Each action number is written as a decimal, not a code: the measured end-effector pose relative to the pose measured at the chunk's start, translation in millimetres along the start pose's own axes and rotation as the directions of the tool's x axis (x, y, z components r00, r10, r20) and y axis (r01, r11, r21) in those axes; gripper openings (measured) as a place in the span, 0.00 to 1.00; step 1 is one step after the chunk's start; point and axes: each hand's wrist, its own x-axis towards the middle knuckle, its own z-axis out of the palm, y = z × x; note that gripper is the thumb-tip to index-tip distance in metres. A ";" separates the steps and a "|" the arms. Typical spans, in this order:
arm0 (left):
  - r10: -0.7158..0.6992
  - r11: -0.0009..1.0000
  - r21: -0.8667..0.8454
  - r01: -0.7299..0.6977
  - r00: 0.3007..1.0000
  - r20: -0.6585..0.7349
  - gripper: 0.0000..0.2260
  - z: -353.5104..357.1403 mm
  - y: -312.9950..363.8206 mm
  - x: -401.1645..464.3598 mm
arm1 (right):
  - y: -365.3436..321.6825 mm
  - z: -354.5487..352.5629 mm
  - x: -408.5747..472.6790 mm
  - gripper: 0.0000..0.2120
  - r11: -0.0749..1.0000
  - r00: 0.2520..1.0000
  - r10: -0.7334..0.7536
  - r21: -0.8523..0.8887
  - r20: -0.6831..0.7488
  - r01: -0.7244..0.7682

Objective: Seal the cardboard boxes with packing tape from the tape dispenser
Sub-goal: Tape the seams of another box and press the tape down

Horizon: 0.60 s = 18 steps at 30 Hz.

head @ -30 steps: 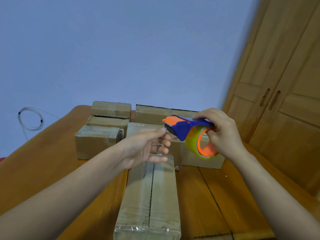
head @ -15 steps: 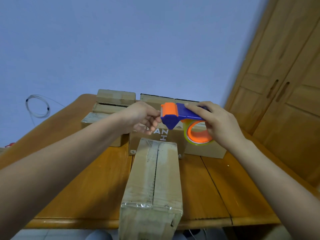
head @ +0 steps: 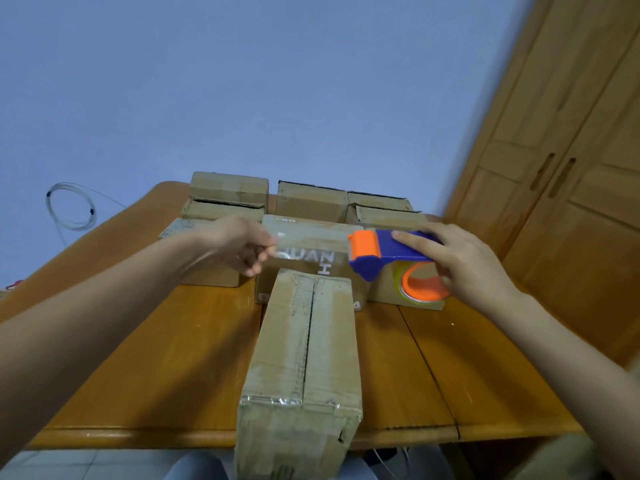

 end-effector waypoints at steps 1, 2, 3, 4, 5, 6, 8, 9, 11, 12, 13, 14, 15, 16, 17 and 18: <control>0.005 1.000 0.006 -0.005 1.000 0.027 0.14 -5.4 -4.9 -1.8 | 1.3 -1.6 -5.2 0.39 1.000 1.000 0.001 -0.009 0.004 -0.001; 0.006 1.000 0.012 -0.006 0.999 0.039 0.14 -8.2 -8.1 -2.9 | 1.9 -2.2 -8.1 0.40 1.000 1.000 -0.002 -0.007 0.015 0.002; 0.009 1.000 0.021 -0.010 0.999 0.039 0.15 -9.2 -10.9 -3.2 | 2.7 -1.5 -10.0 0.40 1.000 1.000 -0.005 0.000 0.030 0.005; 0.016 0.999 0.033 -0.017 0.999 0.030 0.15 -8.5 -13.5 -2.0 | 4.2 -0.2 -12.3 0.41 1.000 0.999 -0.007 0.002 0.044 0.007; 0.022 0.999 0.044 -0.022 1.000 0.013 0.15 -8.5 -15.8 -0.7 | 6.9 0.9 -14.6 0.43 1.000 0.999 -0.003 -0.004 0.053 0.003; 0.019 0.999 0.047 -0.019 1.000 -0.004 0.15 -9.8 -18.5 -1.0 | 9.9 1.0 -18.0 0.44 1.000 0.998 0.008 -0.003 0.064 -0.007; 0.007 0.999 0.042 -0.007 1.000 0.003 0.15 -13.9 -22.2 -2.8 | 16.0 1.0 -23.9 0.46 1.000 0.997 0.027 0.005 0.075 -0.028; 0.006 0.999 0.042 -0.007 1.000 0.013 0.15 -14.8 -23.7 -3.4 | 17.9 2.5 -26.0 0.46 1.000 0.997 0.027 0.001 0.078 -0.027; 0.036 0.999 0.032 -0.036 0.999 -0.008 0.14 -13.3 -27.0 -3.0 | 18.9 5.5 -27.6 0.45 1.000 0.996 0.017 0.002 0.084 -0.018; 0.062 0.998 0.026 -0.061 0.998 -0.021 0.14 -12.0 -28.1 -1.0 | 19.1 5.9 -26.8 0.45 1.000 0.996 0.021 0.000 0.081 -0.021; 0.082 0.996 0.021 -0.081 0.996 -0.025 0.14 -10.7 -29.3 1.3 | 20.1 5.7 -25.9 0.45 1.000 0.997 0.024 -0.009 0.077 -0.024; 0.093 0.996 0.015 -0.093 0.995 -0.020 0.15 -9.1 -30.7 3.1 | 21.3 5.4 -24.9 0.45 1.000 0.997 0.021 -0.024 0.073 -0.019; 0.096 0.995 -0.001 -0.096 0.995 -0.011 0.15 -7.4 -32.4 5.0 | 22.1 5.5 -24.0 0.44 0.999 0.998 0.011 -0.042 0.069 -0.008; 0.095 0.995 -0.029 -0.095 0.995 0.001 0.15 -5.6 -33.5 7.1 | 22.4 6.1 -22.9 0.44 0.998 0.998 -0.001 -0.059 0.068 0.005; 0.094 0.994 -0.060 -0.093 0.995 0.011 0.15 -3.9 -34.1 9.2 | 22.4 7.1 -22.0 0.44 0.998 0.997 -0.007 -0.066 0.070 0.012; 0.095 0.992 -0.085 -0.093 0.995 0.020 0.15 -2.5 -34.2 10.9 | 22.0 8.1 -21.5 0.43 0.998 0.997 -0.007 -0.068 0.071 0.012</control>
